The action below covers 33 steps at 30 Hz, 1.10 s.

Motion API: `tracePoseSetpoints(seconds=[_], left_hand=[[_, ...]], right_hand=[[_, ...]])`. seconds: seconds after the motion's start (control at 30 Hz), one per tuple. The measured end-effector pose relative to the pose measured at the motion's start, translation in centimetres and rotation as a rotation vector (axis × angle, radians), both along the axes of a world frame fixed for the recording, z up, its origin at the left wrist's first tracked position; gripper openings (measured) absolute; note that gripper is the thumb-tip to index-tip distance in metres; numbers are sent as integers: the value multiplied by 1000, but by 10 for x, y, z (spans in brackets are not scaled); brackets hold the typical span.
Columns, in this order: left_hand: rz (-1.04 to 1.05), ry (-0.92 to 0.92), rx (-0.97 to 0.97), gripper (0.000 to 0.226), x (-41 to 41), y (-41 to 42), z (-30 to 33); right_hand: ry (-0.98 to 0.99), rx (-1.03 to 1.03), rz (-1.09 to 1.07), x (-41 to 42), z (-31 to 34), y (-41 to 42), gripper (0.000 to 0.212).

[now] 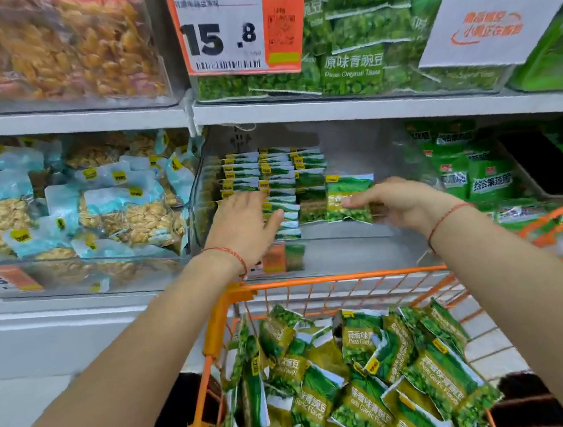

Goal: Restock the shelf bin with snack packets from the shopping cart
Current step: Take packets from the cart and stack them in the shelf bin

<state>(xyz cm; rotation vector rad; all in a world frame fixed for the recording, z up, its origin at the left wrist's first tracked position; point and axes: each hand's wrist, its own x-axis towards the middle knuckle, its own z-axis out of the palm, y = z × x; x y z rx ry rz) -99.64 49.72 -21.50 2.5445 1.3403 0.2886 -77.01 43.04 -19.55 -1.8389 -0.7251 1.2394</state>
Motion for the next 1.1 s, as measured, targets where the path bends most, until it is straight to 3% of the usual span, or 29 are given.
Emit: tracePoseSetpoints(seconds=[0.17,0.33,0.5,0.63,0.8,0.93,1.1], left_hand=[[59,-15,77,48,2,-1,-12],[90,3,102,43,3,-4,-10],[89,-17,123,43,5,-4,-12],[94,-12,131,41,5,-5,-11],[91,-9,142,38,5,-5,-12],[87,0,159,47,4,-5,-14],[91,-20,161,52,4,-4,-17]], right_hand=[[180,-161,83,2,-21,32,8],[210,-197,172,8,-35,52,45],[190,-192,221,8,-43,61,23],[174,-170,223,8,-45,58,36],[34,55,126,10,-51,54,67],[-68,92,158,6,-55,58,76],[-282,49,242,5,-56,58,46]])
